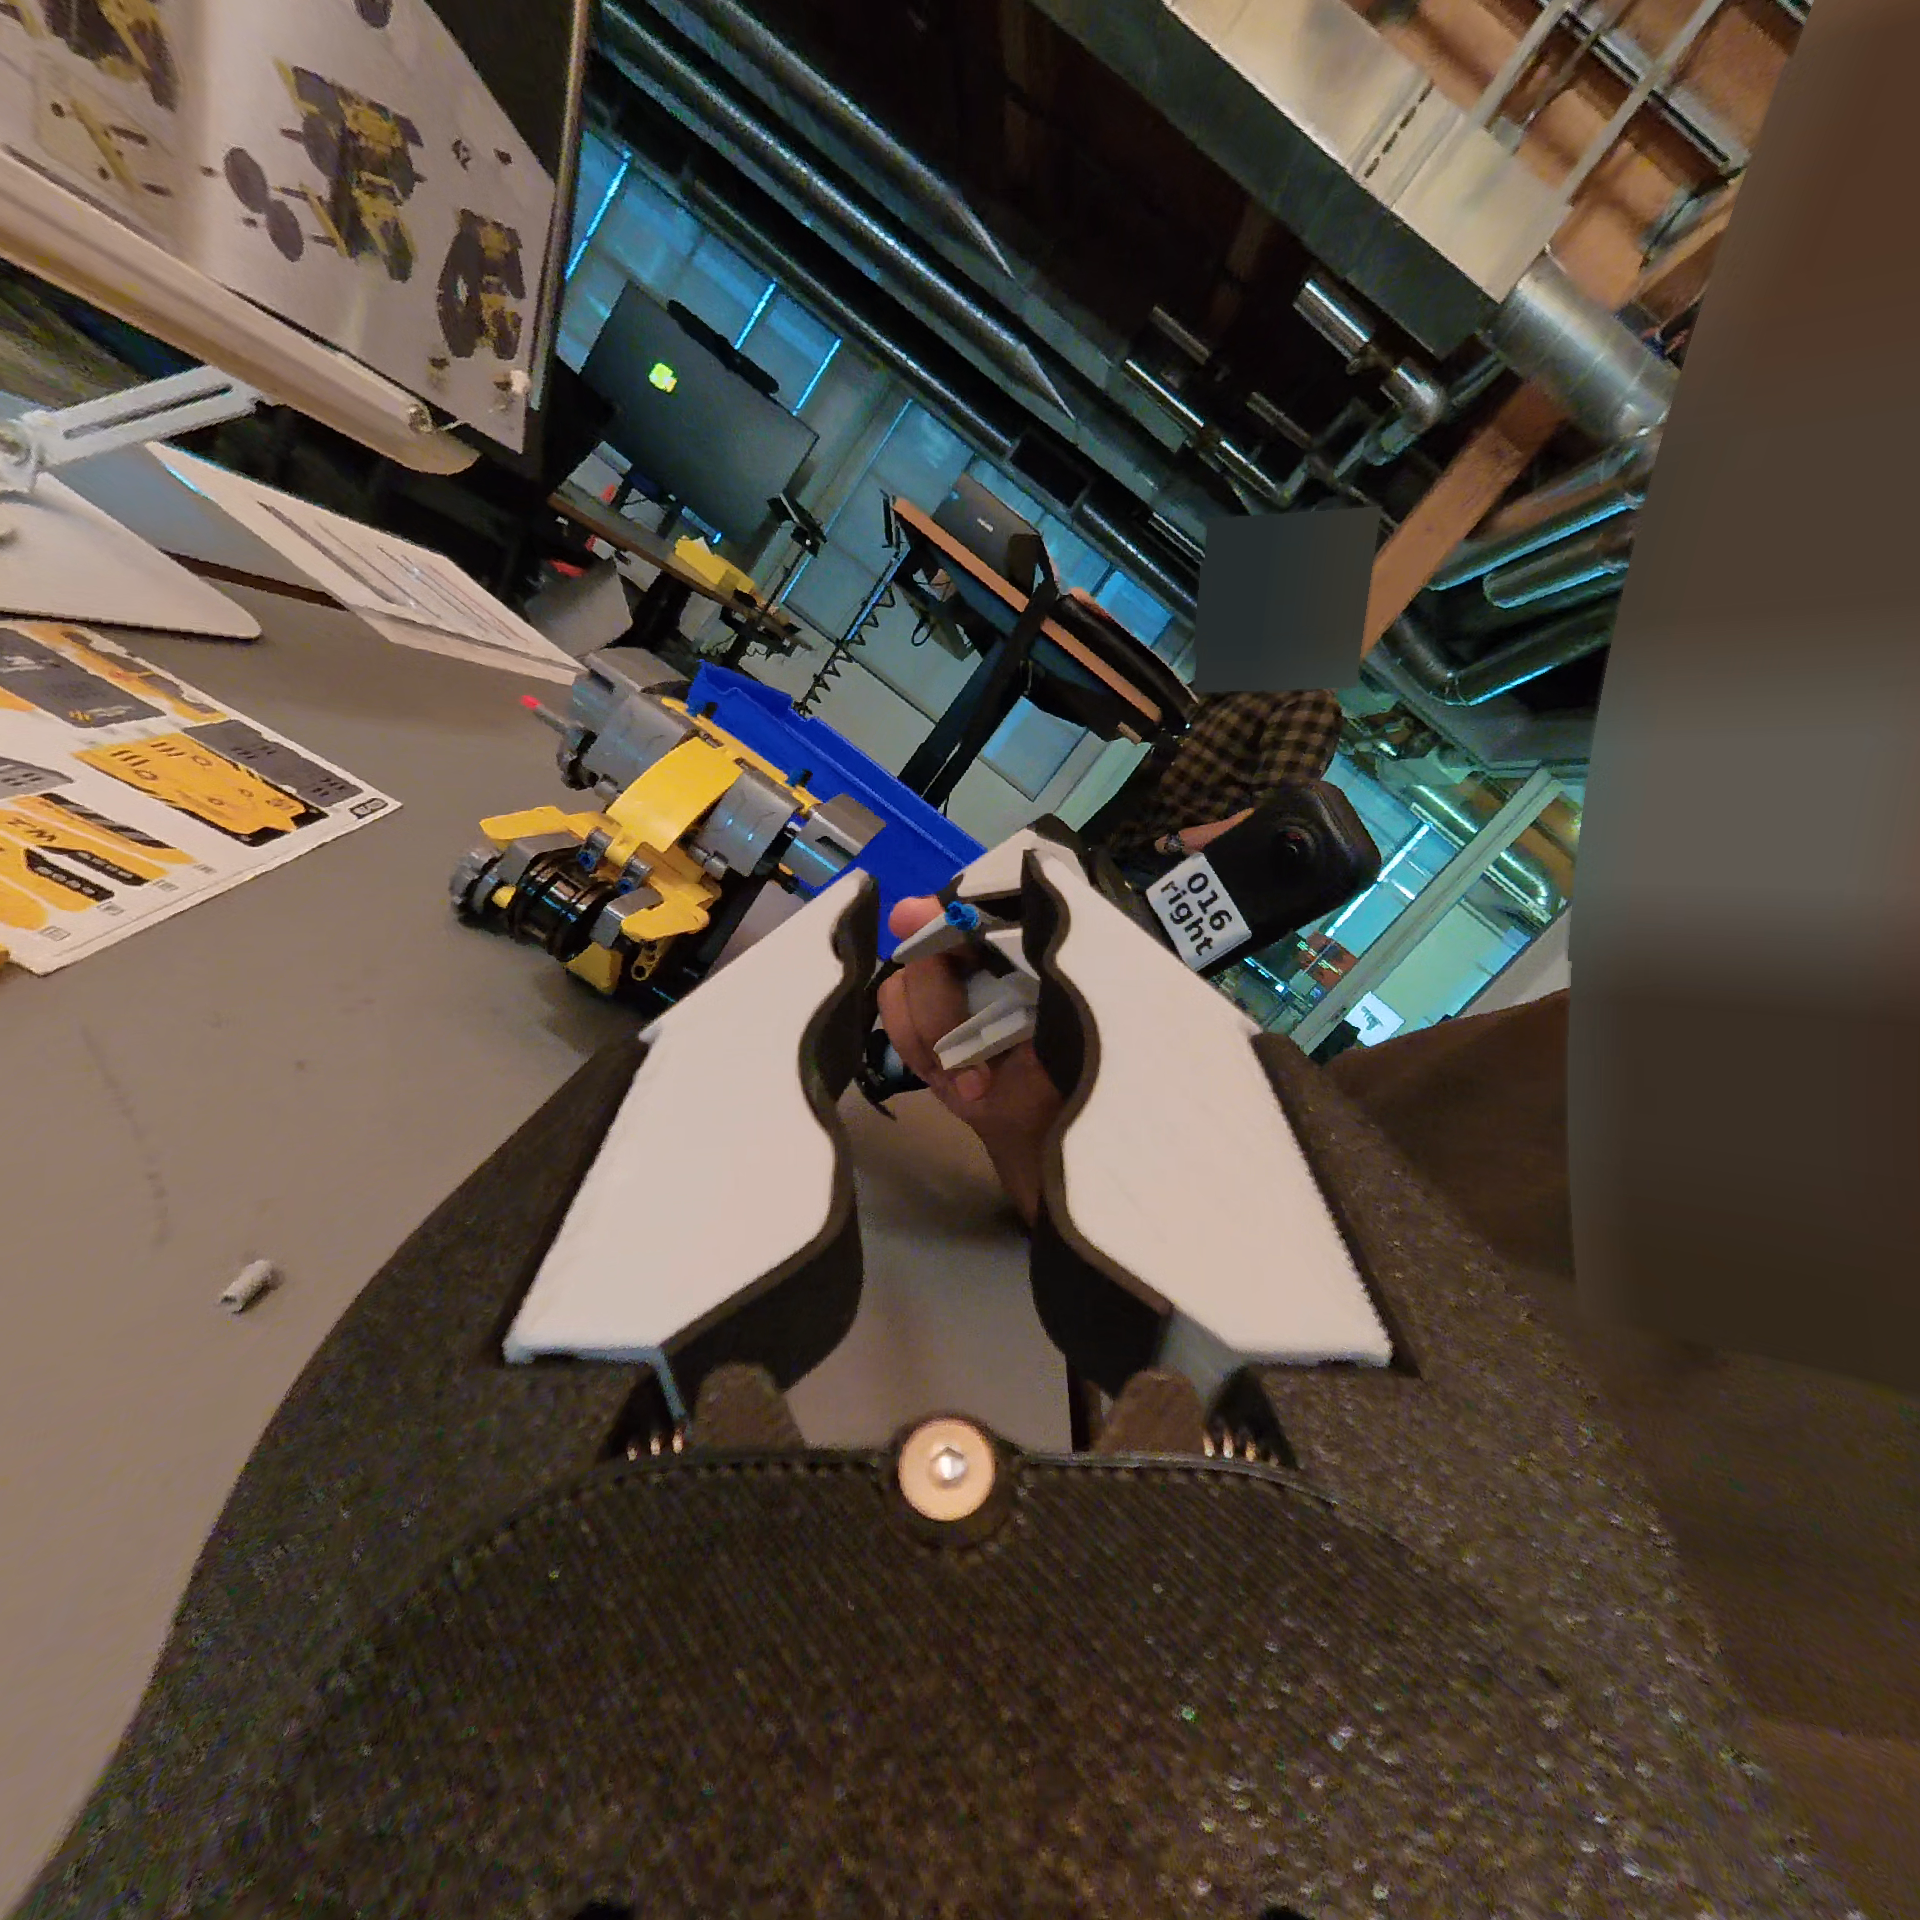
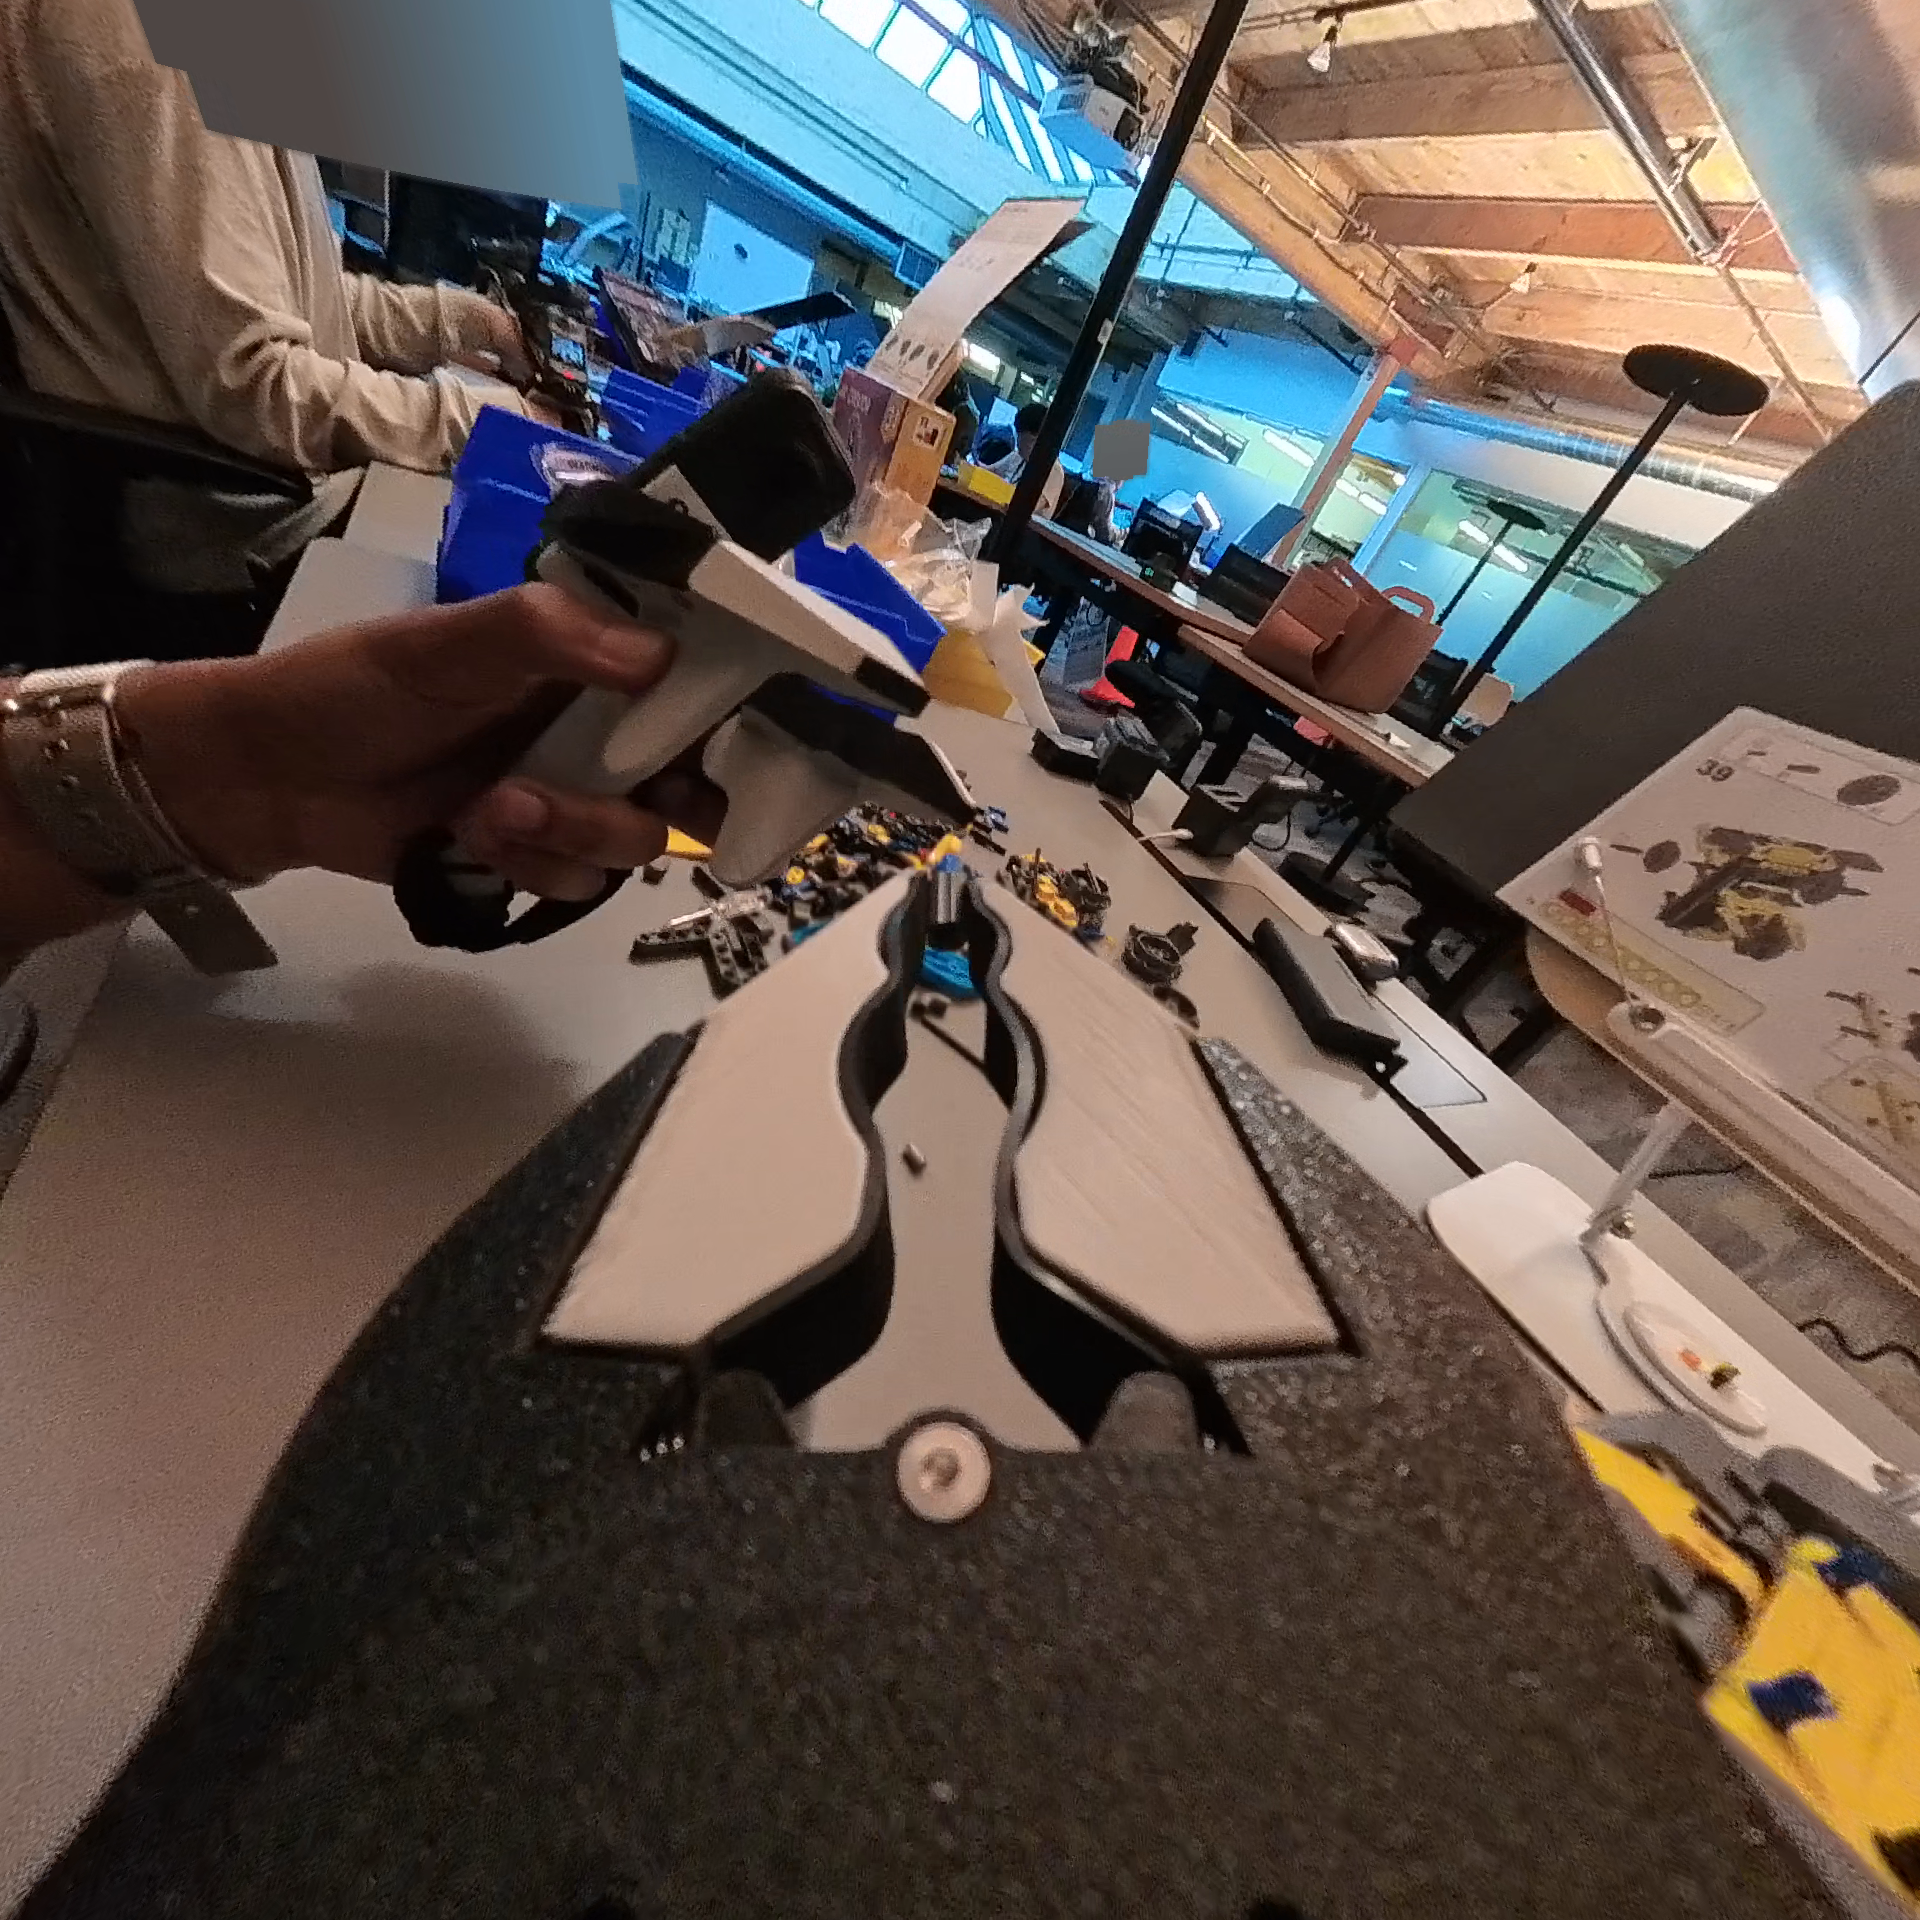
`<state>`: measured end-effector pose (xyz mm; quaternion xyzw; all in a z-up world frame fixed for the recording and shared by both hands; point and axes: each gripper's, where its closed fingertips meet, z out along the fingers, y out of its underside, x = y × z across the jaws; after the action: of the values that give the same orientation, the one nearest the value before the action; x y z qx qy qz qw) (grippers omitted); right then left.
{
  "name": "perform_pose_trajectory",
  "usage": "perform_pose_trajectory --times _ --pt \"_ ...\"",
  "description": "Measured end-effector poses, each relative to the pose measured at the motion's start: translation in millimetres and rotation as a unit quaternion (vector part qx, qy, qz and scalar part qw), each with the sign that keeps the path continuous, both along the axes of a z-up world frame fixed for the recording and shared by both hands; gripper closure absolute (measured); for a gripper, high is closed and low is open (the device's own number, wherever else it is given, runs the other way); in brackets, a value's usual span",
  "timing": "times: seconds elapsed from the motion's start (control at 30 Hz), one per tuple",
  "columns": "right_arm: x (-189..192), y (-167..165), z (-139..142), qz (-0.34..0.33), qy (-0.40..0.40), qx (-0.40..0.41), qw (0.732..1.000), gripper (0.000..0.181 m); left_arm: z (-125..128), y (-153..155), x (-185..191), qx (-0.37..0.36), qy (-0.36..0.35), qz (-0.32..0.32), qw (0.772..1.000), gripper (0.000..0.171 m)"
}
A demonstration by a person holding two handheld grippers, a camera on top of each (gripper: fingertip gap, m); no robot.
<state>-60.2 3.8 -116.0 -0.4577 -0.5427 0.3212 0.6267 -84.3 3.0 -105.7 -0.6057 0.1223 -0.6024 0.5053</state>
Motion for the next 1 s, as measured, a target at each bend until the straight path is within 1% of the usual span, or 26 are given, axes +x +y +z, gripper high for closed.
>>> perform_pose_trajectory --times 0.1,0.13,0.2,0.27,0.33,0.43,0.53,0.6,0.7,0.77,0.8,0.87,0.93,1.0 --pt "12 5 -17 -0.029 -0.028 -0.012 0.999 0.175 -14 6 1 -0.031 0.024 0.002 0.999 0.141" --pt "17 5 -27 -0.036 -0.041 -0.020 0.998 0.175 -22 6 3 -0.047 0.046 -0.002 0.998 0.139" --pt "31 6 -48 -0.056 -0.074 -0.036 0.995 0.175 -47 6 12 -0.078 0.118 -0.016 0.990 0.137" --pt "45 8 -67 -0.080 -0.104 -0.051 0.990 0.175 -78 3 19 -0.100 0.216 -0.027 0.971 0.135" --pt "54 7 -80 -0.094 -0.119 -0.075 0.986 0.175 -104 0 25 -0.112 0.291 -0.039 0.949 0.137" --pt "62 8 -77 -0.107 -0.105 -0.078 0.986 0.175 -132 -8 31 -0.149 0.349 -0.069 0.923 0.136" --pt "64 10 -84 -0.101 -0.121 -0.108 0.982 0.175 -146 -11 34 -0.155 0.388 -0.077 0.905 0.138" --pt "65 10 -86 -0.091 -0.125 -0.129 0.980 0.175 -149 -8 37 -0.149 0.401 -0.068 0.901 0.142" --pt "67 10 -81 -0.075 -0.104 -0.148 0.981 0.175 -155 -6 41 -0.142 0.421 -0.061 0.894 0.147" --pt "70 10 -76 -0.070 -0.084 -0.156 0.982 0.175 -157 -4 41 -0.137 0.430 -0.054 0.891 0.166" --pt "72 11 -74 -0.070 -0.075 -0.159 0.982 0.175 -156 0 40 -0.133 0.426 -0.041 0.894 0.166" --pt "75 12 -70 -0.071 -0.059 -0.163 0.982 0.175 -144 6 41 -0.127 0.383 -0.028 0.914 0.166" --pt "77 13 -68 -0.073 -0.050 -0.166 0.982 0.175 -124 8 43 -0.122 0.307 -0.031 0.943 0.167" --pt "78 14 -67 -0.075 -0.046 -0.165 0.982 0.175 -110 10 41 -0.125 0.242 -0.036 0.961 0.167"
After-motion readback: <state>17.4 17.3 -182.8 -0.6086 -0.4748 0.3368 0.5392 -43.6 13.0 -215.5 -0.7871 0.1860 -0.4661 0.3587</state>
